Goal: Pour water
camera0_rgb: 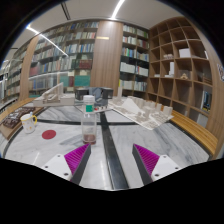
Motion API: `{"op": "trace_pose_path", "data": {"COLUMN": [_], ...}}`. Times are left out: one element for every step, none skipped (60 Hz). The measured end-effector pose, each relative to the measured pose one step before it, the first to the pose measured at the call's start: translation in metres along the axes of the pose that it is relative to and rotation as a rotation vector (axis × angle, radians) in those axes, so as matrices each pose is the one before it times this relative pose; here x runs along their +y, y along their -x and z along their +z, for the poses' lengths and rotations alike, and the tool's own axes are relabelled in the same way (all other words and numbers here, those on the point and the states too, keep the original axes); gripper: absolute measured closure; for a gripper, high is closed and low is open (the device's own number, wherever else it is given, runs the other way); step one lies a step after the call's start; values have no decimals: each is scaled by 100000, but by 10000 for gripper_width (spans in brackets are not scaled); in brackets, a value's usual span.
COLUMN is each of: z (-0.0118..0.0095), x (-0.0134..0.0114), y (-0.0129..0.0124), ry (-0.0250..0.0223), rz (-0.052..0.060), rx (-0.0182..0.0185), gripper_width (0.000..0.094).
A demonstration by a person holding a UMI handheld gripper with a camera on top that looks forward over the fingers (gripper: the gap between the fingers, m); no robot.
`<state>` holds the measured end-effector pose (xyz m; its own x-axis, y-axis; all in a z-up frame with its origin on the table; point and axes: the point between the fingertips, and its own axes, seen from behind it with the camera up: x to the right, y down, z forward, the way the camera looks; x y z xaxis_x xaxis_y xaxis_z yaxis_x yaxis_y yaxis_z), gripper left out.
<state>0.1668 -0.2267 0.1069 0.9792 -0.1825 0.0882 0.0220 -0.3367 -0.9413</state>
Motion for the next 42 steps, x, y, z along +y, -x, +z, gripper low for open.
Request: {"op": "trace_pose_path", "data": {"z": [597, 599, 616, 603, 450, 651, 685, 623, 650, 658, 666, 692, 713, 729, 1125, 680, 434, 686, 632, 668, 638, 618, 1103, 324, 497, 588, 450, 418, 411, 375, 314, 396, 178, 124, 109, 97, 67, 24, 20, -64, 213, -50], "x": [-331, -366, -361, -338, -275, -292, -269, -273, -252, -224, -230, -172, -211, -190, 5, -131, -221, -67, 10, -15, 12, 21, 228, 59, 112, 220, 168, 194, 191, 130, 77, 30, -6, -121, -218, 24, 117, -98, -24, -86, 29, 57], "y": [671, 658, 663, 640, 631, 555, 370, 475, 516, 428, 407, 358, 261, 232, 65, 118, 217, 122, 94, 127, 168, 179, 170, 158, 172, 108, 69, 46, 36, 6, 30, 80, 83, -106, -92, -54, -90, -31, -47, 144, -32, -29], "ry": [-489, -576, -703, -711, -731, -602, -504, -549, -577, -514, -411, -441, -543, -499, -572, -143, 59, -20, 81, 100, 108, 43, -153, 282, 238, 178, 300, 285, 234, 14, -219, -462, -344, -1149, -1222, -88, 336, -315, -88, 313, 227, 441], "rz": [-482, -411, -378, -432, -399, -401, -350, -282, -267, -254, -322, -385, -353, -273, -123, -179, -100, -31, 140, 322, 415, 488, 499, 702, 658, 591, 454, 374, 380, 449, 559, 591, 402, 569, 256, 156, 200, 308, 654, 796, 818, 480], "rx": [-683, -657, -638, -638, -703, -484, -429, -349, -376, -569, -697, -625, -369, -79, -12, 98, 133, 143, 181, 156, 29, -137, -260, -409, -291, 1, 23, 76, 188, 268, 211, 83, -71, -13, 238, 344, 330, 249, 365, 665, 403, 368], "gripper_width": [77, 78, 78, 77, 78, 77, 77, 75, 76, 76, 77, 77, 75, 77, 77, 77, 78, 80, 81, 81, 82, 83, 87, 91, 103, 115, 136, 163, 193, 239, 282, 335, 385, 386, 396, 412, 418, 441, 449, 468, 477, 494]}}
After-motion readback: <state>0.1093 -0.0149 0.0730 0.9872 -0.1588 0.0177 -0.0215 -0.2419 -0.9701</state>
